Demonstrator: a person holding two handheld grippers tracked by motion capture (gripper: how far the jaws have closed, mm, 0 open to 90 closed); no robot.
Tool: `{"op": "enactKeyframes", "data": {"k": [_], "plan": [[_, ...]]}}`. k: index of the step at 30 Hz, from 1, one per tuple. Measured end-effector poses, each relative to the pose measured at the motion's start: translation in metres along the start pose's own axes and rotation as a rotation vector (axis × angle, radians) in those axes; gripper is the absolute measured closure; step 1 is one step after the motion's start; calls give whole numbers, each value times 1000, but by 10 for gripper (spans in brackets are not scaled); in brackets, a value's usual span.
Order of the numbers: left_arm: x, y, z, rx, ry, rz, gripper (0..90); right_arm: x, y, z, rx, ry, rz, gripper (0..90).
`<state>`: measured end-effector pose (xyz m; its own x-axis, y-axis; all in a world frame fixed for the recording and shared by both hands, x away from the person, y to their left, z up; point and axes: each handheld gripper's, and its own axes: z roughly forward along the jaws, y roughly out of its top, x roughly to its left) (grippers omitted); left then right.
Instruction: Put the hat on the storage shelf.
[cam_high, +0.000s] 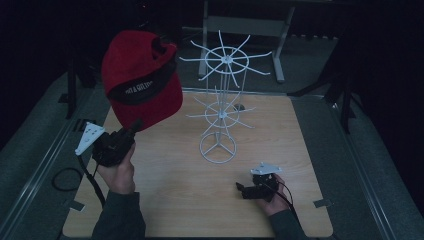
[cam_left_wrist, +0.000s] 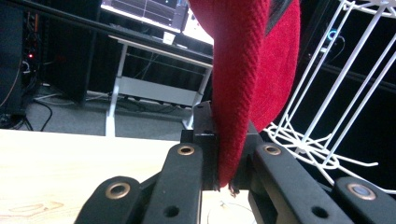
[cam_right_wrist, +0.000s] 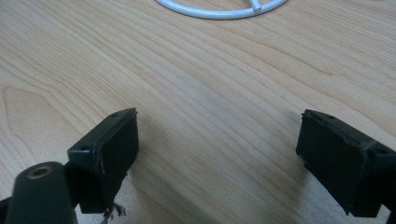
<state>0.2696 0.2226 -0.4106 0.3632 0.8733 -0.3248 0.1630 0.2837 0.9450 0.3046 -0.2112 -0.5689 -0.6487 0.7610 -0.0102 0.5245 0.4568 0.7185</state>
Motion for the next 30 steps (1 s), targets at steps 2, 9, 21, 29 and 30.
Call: {"op": "enactKeyframes", "data": {"k": [2, 9, 21, 29, 30], "plan": [[0, 1, -1, -4, -1, -1, 858, 0, 0, 0, 0, 0, 1, 128], [-2, 3, -5, -16, -6, -1, 858, 0, 0, 0, 0, 0, 0, 128], [-9, 6, -10, -28, -19, 13, 858, 0, 0, 0, 0, 0, 0, 128], [-15, 6, -11, -38, -36, 11, 858, 0, 0, 0, 1, 0, 1, 128], [-15, 6, -11, -40, -38, 11, 858, 0, 0, 0, 0, 0, 1, 128]]}}
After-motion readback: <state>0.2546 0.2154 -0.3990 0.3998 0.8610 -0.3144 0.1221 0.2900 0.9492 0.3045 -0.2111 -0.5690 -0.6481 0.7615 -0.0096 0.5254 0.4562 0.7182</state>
